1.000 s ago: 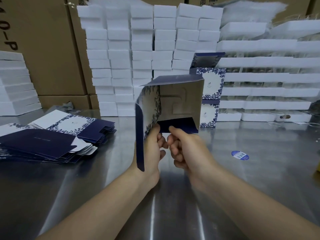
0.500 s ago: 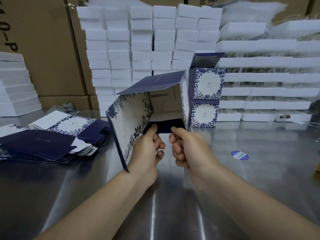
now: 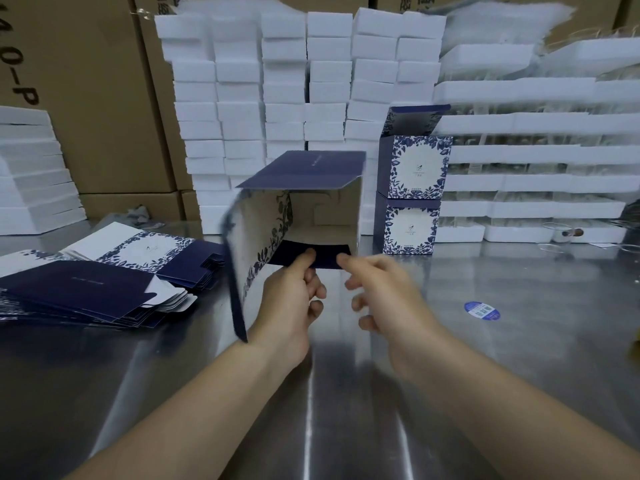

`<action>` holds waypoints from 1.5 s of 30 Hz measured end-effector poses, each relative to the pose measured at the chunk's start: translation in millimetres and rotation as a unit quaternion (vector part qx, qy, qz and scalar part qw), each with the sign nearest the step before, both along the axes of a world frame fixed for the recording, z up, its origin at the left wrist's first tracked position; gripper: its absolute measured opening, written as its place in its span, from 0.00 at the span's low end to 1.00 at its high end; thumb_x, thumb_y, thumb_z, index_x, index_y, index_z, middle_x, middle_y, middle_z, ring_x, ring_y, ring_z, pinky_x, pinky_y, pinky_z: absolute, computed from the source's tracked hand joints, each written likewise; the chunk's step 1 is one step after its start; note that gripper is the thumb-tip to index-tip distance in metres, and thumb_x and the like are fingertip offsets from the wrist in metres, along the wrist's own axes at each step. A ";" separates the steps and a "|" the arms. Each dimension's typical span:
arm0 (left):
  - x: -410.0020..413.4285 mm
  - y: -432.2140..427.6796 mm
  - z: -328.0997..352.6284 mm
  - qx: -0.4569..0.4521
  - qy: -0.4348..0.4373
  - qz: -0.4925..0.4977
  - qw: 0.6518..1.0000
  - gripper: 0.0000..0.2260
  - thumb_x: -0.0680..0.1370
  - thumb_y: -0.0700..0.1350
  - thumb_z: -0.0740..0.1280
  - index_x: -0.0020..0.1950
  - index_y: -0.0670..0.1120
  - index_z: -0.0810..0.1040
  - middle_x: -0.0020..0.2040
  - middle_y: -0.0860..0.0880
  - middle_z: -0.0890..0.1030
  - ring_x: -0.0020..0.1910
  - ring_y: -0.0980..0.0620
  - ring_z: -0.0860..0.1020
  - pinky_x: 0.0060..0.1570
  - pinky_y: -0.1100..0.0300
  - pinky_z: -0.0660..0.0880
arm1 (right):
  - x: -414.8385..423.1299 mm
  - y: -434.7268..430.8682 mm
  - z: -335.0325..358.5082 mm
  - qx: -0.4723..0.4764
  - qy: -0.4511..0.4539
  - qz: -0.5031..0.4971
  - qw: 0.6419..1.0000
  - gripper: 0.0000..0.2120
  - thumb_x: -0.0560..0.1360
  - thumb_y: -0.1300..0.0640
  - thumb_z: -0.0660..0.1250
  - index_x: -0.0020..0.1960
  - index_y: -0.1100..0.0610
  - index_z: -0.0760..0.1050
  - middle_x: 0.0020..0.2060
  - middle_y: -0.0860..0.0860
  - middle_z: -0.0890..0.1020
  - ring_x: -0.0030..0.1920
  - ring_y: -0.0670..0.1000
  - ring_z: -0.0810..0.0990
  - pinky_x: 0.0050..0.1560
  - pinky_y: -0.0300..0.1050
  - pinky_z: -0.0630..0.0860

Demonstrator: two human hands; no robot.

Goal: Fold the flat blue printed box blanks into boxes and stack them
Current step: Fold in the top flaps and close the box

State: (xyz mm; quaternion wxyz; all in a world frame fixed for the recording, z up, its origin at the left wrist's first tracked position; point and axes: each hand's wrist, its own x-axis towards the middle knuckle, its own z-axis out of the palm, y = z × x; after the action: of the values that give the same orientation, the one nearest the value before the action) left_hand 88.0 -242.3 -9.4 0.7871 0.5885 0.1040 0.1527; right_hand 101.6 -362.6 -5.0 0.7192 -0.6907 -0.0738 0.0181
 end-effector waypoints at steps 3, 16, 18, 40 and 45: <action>8.2 8.6 -3.9 -0.015 0.036 0.028 0.999 0.21 0.85 0.49 0.66 0.33 0.49 0.66 0.24 0.54 0.66 0.29 0.55 0.67 0.31 0.61 0.61 | 5.5 -6.6 4.1 -0.002 -0.096 -0.081 0.992 0.13 0.78 0.50 0.70 0.61 0.44 0.74 0.56 0.45 0.80 0.56 0.49 0.81 0.57 0.52 0.78; 14.5 15.5 -7.0 0.058 0.057 0.104 0.991 0.07 0.78 0.44 0.67 0.43 0.43 0.80 0.35 0.44 0.77 0.37 0.48 0.72 0.37 0.54 0.68 | 3.4 -24.5 15.1 -0.116 -0.422 -0.098 0.894 0.09 0.81 0.47 0.66 0.57 0.50 0.78 0.53 0.43 0.79 0.60 0.48 0.78 0.60 0.44 0.73; 15.3 17.7 -7.2 0.046 0.045 0.104 0.993 0.04 0.78 0.44 0.67 0.45 0.44 0.78 0.37 0.44 0.76 0.38 0.47 0.70 0.35 0.56 0.66 | 3.6 -25.8 15.5 -0.099 -0.399 -0.066 0.909 0.11 0.79 0.48 0.66 0.60 0.50 0.77 0.55 0.44 0.80 0.62 0.46 0.78 0.61 0.38 0.72; -2.1 11.8 3.9 0.124 -0.020 0.029 0.992 0.42 0.57 0.87 0.63 0.61 0.63 0.84 0.53 0.61 0.87 0.53 0.53 0.87 0.55 0.43 0.84 | 10.8 -23.1 9.6 -0.140 -0.335 -0.031 0.931 0.22 0.77 0.34 0.64 0.67 0.41 0.75 0.60 0.35 0.75 0.66 0.40 0.73 0.70 0.46 0.71; -8.7 5.7 10.3 0.082 -0.067 0.029 0.994 0.32 0.64 0.79 0.71 0.59 0.60 0.85 0.53 0.59 0.88 0.50 0.57 0.87 0.35 0.53 0.84 | 10.7 -25.4 14.2 -0.146 -0.301 -0.037 0.942 0.38 0.67 0.23 0.63 0.72 0.41 0.73 0.62 0.32 0.74 0.66 0.35 0.72 0.68 0.39 0.70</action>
State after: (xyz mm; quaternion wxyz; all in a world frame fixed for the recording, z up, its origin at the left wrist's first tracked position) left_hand 79.3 -236.6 0.9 0.7364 0.6367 0.0551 0.2221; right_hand 112.4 -388.0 9.2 0.5551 -0.7635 -0.2575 -0.2063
